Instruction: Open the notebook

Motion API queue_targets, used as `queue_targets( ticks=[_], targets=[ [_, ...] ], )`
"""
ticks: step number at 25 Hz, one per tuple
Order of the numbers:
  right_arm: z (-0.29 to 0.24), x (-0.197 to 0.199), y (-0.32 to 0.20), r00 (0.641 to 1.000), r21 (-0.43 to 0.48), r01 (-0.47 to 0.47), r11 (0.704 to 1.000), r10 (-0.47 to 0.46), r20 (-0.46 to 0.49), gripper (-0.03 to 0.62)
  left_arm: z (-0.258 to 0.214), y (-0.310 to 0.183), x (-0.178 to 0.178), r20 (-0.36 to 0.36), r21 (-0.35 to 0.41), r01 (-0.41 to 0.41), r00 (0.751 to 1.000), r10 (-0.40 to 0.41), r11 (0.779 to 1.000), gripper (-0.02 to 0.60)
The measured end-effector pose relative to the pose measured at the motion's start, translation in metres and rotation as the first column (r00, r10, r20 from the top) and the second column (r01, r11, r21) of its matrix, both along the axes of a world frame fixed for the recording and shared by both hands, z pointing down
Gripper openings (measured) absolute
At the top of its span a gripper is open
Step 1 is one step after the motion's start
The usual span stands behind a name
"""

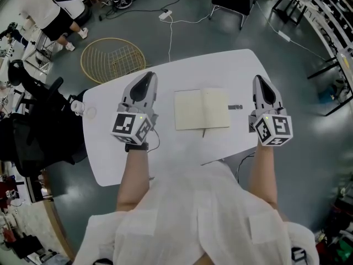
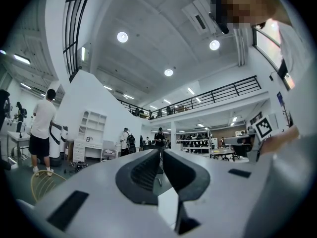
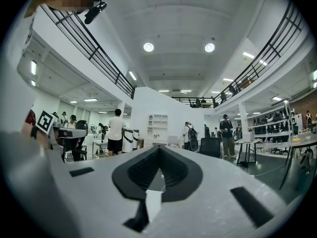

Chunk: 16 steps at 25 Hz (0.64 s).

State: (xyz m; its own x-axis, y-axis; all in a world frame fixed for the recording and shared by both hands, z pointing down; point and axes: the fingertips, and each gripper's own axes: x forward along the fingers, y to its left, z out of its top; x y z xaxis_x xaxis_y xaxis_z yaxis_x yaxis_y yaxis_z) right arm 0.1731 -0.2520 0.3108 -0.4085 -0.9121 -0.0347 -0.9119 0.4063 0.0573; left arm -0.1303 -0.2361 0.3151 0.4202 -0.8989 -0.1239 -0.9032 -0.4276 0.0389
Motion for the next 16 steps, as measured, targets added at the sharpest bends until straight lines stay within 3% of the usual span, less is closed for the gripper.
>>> queue_targets(
  ticks=[16],
  targets=[
    [-0.0046, 0.0015, 0.0062, 1.0, 0.009, -0.002, 1.0, 0.002, -0.021, 0.002, -0.0076, 0.0045, 0.0102, -0.002, -0.004, -0.02, 1.0, 0.02, 1.0, 0.029]
  ],
)
